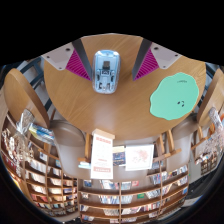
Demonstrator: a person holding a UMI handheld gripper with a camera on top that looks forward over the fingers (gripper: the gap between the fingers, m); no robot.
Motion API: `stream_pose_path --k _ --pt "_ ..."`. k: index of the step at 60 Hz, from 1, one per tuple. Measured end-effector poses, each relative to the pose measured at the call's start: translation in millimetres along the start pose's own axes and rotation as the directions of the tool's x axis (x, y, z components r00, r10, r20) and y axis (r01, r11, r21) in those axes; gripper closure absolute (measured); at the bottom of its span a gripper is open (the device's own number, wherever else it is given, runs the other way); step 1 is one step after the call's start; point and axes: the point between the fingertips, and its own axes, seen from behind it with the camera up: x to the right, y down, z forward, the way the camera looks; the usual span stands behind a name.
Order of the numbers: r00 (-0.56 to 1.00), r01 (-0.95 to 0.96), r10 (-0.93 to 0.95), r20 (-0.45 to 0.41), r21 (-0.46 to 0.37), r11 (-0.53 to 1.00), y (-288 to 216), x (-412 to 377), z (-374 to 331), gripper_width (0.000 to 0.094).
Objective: Arrange mouse
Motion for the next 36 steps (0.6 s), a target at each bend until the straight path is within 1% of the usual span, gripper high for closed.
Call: stream_pose_path --k 4,6,7,9,11,13,16,20,23,30,36 --pt "1.000 -0.004 0.004 -0.006 0.002 1.000 -2 2 2 0.0170" --pt "1.000 -0.007 0.007 -0.013 0.003 1.000 -2 3 3 0.0234" --pt "1.000 -0.008 0.008 -0.016 0.005 1.000 -3 4 4 0.0277" --pt "1.000 -0.002 0.002 -0.020 0.010 1.000 -4 4 6 0.0473" --pt "1.000 -0.004 0.004 -0.014 0.009 1.000 -4 3 6 0.0478" --pt "1.000 0.002 -0.002 -0.015 0.002 1.000 -5 4 6 0.0511" --pt "1.000 0.005 -0.006 -0.025 -0.006 1.000 -6 5 3 0.0533" --pt "1.000 -0.003 0.003 -0.013 0.008 1.000 -20 -2 -5 0.0541" --pt "1.000 -0.019 0.019 0.007 0.035 0.999 -40 -11 -15 0.0555" --pt "0.998 0.019 -0.026 0.054 0.115 0.993 -98 -55 -36 0.0552" --pt "0.991 0.039 -0.057 0.120 0.146 0.989 -132 -117 -36 0.0555"
